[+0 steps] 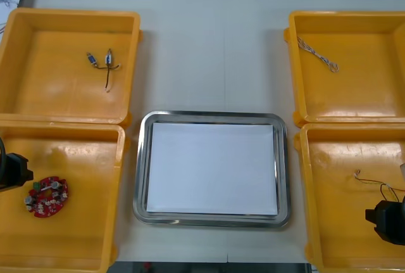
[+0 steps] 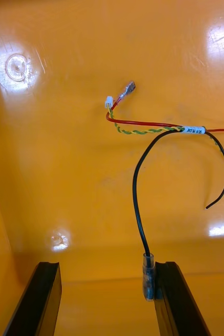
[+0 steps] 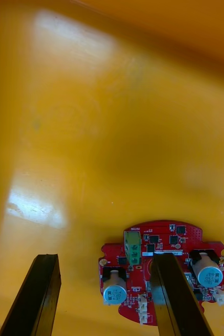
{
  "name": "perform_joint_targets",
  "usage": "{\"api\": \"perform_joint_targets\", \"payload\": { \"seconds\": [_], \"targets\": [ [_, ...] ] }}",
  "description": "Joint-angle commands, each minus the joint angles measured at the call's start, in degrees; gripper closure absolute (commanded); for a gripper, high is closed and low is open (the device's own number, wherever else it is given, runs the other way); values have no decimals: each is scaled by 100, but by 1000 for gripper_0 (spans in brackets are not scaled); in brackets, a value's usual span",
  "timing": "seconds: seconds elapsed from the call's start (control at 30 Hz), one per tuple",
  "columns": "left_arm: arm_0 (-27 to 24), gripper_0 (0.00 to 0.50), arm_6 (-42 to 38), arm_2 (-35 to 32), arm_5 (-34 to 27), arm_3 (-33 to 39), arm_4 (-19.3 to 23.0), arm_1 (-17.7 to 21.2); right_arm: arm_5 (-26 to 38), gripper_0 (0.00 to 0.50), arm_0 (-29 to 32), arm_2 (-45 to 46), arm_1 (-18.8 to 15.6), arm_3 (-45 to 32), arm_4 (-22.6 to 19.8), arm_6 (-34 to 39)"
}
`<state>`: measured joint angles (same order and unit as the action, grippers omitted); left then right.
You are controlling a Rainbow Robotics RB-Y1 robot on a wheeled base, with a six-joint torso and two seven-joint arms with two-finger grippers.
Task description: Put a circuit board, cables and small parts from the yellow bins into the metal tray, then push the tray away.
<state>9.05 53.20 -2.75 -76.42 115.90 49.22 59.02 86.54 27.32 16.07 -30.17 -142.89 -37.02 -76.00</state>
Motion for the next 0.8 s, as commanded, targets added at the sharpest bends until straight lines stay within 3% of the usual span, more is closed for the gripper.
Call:
{"api": "perform_joint_targets", "payload": {
  "seconds": [0.03, 0.27, 0.8],
  "targets": [
    [-246, 0, -565, 257, 153, -85, -18, 119, 56, 0, 125, 63, 38, -178, 28, 340],
    [-325, 0, -618, 644, 461, -243, -264, 119, 214, 0, 98, 160, 38, -257, 10, 489],
    [-316, 0, -679, 925, 645, -287, -501, 75, 1673, 0, -447, 784, 38, -711, -113, 533]
  ]
}}
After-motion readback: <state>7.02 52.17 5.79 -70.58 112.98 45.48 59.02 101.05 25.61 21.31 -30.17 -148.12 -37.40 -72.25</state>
